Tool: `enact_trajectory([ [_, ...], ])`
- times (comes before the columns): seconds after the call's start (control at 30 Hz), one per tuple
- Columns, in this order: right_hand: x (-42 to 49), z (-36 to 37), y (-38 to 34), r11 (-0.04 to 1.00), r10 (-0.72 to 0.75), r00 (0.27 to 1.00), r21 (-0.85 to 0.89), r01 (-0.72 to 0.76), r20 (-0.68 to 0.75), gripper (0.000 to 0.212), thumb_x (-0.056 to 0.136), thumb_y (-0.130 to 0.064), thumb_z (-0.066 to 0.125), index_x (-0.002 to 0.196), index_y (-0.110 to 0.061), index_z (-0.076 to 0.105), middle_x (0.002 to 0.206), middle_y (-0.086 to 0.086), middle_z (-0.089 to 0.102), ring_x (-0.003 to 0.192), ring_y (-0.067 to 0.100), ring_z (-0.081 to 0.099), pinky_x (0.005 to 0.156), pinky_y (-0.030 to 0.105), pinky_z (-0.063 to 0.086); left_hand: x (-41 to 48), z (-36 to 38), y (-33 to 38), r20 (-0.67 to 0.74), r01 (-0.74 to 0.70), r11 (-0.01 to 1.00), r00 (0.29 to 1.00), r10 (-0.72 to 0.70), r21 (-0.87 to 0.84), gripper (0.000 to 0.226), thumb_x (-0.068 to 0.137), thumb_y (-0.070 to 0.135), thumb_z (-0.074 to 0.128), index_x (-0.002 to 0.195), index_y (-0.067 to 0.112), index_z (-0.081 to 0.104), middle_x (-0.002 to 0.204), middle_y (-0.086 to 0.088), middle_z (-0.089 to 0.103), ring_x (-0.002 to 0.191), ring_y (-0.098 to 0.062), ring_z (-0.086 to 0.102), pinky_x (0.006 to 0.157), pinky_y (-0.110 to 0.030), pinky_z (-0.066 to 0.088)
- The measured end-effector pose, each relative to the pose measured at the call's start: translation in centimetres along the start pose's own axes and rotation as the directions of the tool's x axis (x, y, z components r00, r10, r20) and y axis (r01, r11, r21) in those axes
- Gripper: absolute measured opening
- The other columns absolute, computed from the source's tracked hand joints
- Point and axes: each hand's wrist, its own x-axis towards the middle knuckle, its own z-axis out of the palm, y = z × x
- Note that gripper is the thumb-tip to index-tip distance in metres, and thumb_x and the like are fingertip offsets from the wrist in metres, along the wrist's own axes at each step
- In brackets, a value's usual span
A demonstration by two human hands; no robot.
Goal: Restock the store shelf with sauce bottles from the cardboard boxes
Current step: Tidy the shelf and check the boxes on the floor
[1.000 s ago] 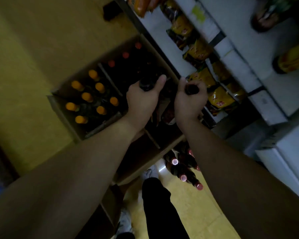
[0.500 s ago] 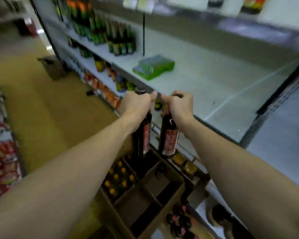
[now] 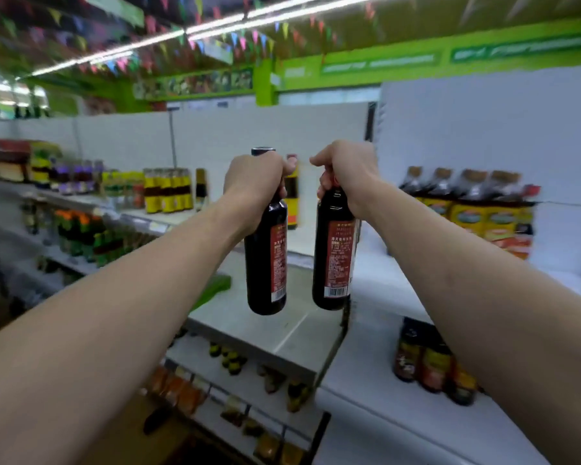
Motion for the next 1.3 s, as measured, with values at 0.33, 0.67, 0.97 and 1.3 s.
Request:
enact_trajectory([
  [0.33,-8.6,-27.1,-7.0,0.994,-0.077,0.948,-0.095,0.050,-0.308,0.008,0.074,-0.002,0.066,0.078,0.002,0.060,0.043,0.013,0.048,0.039,0.025,0.049,0.056,0.036,0.046,-11.7,23.5,9.9,0.286,-0.105,0.983,0.947,0.144,-0.147,0.033,0.075,0.024,0.077,0.049,0.015,0.058,0.051,-0.005,0.057,0.054,-0.024,0.054,0.070,-0.042,0.049],
  [0.67,-20.6,-53.7,-10.2,0.969,-0.119,0.773,-0.242,-0.046,-0.623,0.011,0.074,0.000,0.066,0.070,-0.003,0.056,0.041,0.008,0.043,0.037,0.024,0.044,0.061,0.040,0.045,-27.7,47.4,15.4,0.579,0.005,0.943,0.790,0.200,-0.332,0.022,0.065,0.026,0.078,0.057,0.016,0.059,0.051,-0.002,0.055,0.060,-0.024,0.054,0.090,-0.055,0.058],
  [0.97,-30.4,-70.1,-11.9,0.954,-0.169,0.548,-0.276,-0.118,-0.819,0.012,0.077,0.004,0.063,0.069,0.000,0.055,0.042,0.007,0.039,0.040,0.025,0.043,0.058,0.039,0.044,-40.3,64.0,18.9,0.764,0.016,0.947,0.595,0.249,-0.321,0.030,0.073,0.028,0.077,0.052,0.018,0.059,0.049,0.000,0.057,0.063,-0.025,0.056,0.075,-0.041,0.048],
  [1.3,-33.3,-87.2,-11.9,0.912,-0.196,0.371,-0.307,-0.271,-0.908,0.006,0.079,-0.001,0.064,0.079,-0.003,0.058,0.050,0.008,0.044,0.043,0.024,0.045,0.058,0.036,0.048,-47.2,82.4,20.4,0.859,0.120,0.928,0.436,0.269,-0.351,0.023,0.077,0.026,0.077,0.064,0.013,0.063,0.050,0.000,0.060,0.061,-0.024,0.059,0.090,-0.051,0.057],
])
